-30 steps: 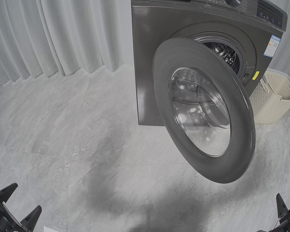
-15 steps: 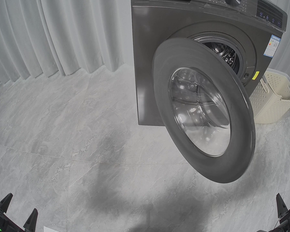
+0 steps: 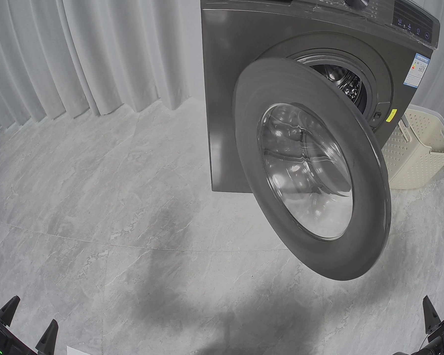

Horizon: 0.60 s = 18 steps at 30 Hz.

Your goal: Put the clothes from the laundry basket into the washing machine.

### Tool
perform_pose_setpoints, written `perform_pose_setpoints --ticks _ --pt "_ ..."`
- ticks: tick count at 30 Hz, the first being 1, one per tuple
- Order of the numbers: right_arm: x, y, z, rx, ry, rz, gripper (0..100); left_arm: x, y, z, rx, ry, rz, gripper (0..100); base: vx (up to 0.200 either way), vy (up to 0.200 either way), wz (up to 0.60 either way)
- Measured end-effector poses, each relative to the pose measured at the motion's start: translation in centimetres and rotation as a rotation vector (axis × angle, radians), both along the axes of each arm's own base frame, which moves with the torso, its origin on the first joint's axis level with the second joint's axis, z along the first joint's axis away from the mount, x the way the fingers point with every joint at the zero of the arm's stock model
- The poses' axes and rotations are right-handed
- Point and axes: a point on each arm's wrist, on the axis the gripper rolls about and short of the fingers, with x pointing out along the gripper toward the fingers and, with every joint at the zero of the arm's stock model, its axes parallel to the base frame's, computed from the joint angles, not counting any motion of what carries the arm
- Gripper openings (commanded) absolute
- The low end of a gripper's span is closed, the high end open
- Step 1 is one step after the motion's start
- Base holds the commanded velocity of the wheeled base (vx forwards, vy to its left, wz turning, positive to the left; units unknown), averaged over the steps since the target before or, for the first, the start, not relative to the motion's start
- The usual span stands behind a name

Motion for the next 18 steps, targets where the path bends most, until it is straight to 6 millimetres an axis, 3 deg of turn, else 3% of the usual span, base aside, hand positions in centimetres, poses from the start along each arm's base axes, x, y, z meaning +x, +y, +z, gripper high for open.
perform_pose_setpoints --ticks 18 --pt "0.0 0.0 0.0 0.0 0.0 0.0 100 0.01 0.0 0.0 0.0 0.001 0.0 100 0.0 -0.2 0.0"
